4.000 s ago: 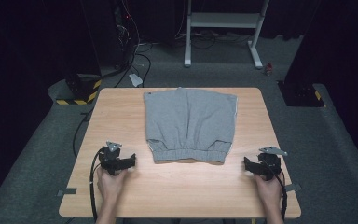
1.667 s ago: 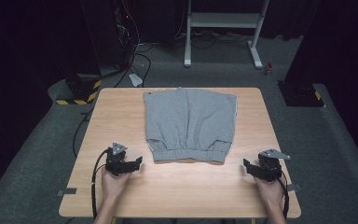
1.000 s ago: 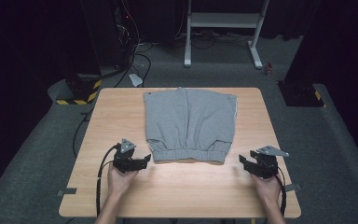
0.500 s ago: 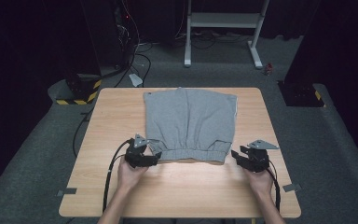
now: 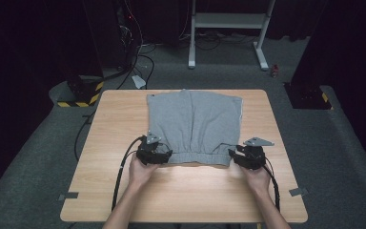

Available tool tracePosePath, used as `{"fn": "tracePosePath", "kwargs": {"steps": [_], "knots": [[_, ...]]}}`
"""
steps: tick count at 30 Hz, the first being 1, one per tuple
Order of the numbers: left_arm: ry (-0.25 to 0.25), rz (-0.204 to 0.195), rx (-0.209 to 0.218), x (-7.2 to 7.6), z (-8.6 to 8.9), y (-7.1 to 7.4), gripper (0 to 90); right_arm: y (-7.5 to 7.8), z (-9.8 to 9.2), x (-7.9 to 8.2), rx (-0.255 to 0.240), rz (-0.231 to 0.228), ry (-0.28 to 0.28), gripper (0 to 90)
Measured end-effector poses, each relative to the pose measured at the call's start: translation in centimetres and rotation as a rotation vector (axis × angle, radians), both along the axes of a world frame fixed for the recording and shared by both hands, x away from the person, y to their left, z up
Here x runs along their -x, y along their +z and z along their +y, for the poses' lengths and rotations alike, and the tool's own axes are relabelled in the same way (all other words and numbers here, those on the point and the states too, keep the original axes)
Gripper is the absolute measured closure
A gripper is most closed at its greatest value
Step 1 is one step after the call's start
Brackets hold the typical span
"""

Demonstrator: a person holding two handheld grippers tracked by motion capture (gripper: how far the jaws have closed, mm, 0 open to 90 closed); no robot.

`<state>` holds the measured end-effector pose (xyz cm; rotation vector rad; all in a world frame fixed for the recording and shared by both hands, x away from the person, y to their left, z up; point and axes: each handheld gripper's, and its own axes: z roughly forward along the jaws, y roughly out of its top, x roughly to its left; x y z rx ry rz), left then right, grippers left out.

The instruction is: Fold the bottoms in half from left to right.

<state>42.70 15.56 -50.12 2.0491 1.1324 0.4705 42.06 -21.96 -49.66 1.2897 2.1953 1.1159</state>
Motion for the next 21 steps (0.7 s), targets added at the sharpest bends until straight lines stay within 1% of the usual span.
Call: {"fn": "tracePosePath", "kwargs": {"steps": [1,3,5,7,8,10,11,15,21], "knots": [[-0.001,0.001,-0.002,-0.2,-0.1,0.0,25.6,-0.1,0.2,-0.2,0.005,-0.004,0.007,55.4],[-0.007,-0.003,-0.010,-0.6,-0.4,0.1,25.6,-0.2,0.5,-0.6,0.005,0.010,0.009,55.4],[-0.003,-0.020,0.001,-0.8,-0.5,0.2,26.7,-0.4,1.1,-1.1,0.013,0.016,0.013,55.4],[-0.003,-0.003,-0.005,-1.2,-0.7,0.1,26.1,-0.5,1.2,-1.3,0.012,0.021,0.013,55.4],[-0.005,-0.005,-0.013,-1.4,-0.8,0.1,25.8,-0.6,1.3,-1.5,0.016,0.016,0.015,55.4],[-0.008,-0.001,-0.020,-1.6,-1.0,0.0,26.0,-0.7,1.6,-2.0,0.025,0.027,0.010,55.2],[-0.005,-0.001,-0.026,-1.8,-1.0,0.0,26.0,-0.7,1.6,-2.0,0.025,0.027,0.010,55.2],[-0.001,0.015,-0.041,-2.2,-1.1,-0.3,26.1,-1.0,1.9,-2.7,0.047,0.037,0.006,53.5],[0.007,0.036,-0.051,-2.4,-0.8,-0.7,26.1,-1.8,2.0,-3.1,0.070,0.060,0.003,52.0]]}}
